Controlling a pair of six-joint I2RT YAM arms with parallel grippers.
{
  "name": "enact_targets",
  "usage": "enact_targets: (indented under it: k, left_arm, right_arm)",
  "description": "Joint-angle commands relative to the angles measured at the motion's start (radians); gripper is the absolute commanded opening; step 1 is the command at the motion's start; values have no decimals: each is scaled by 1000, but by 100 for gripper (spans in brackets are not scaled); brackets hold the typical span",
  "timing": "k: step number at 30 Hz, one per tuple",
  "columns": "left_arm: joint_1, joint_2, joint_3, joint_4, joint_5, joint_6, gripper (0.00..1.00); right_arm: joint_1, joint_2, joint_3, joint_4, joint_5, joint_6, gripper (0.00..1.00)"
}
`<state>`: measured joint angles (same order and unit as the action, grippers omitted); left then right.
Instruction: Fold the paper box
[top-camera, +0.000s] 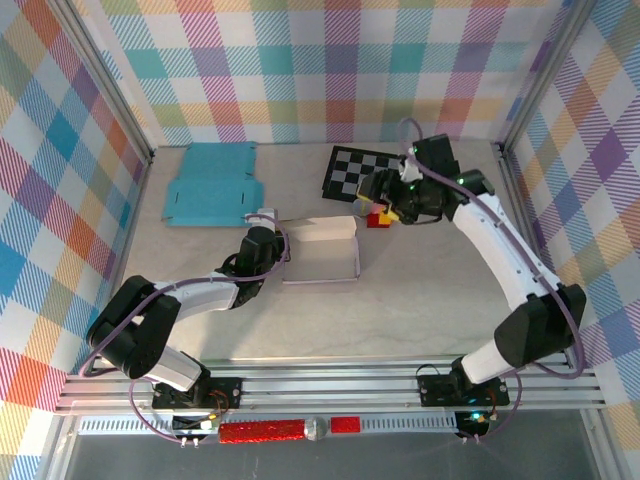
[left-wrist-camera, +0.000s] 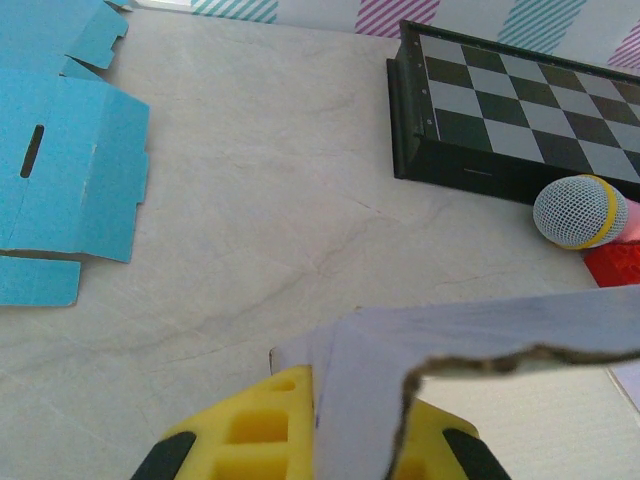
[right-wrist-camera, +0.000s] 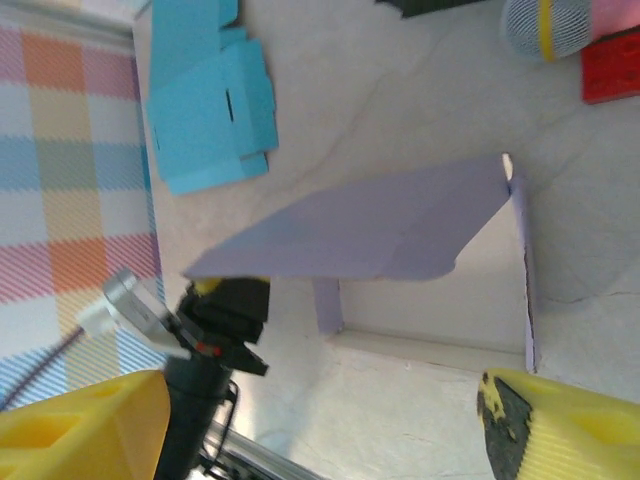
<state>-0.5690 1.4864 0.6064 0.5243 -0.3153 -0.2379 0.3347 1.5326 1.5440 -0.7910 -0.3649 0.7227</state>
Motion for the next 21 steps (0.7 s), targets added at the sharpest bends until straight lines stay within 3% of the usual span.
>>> enact_targets:
  k: [1, 10, 21]
  left_arm:
    - [-9, 12, 26, 1, 8, 11, 0]
    - [-11, 15, 23, 14, 12, 8, 0]
    - [-29, 23, 17, 25, 3, 6, 0]
  right_arm:
    - [-41, 147, 69, -146, -53, 96, 75]
    - [-41, 439, 218, -211, -257, 181, 55]
    - [-13, 494, 180, -180, -303, 201, 49]
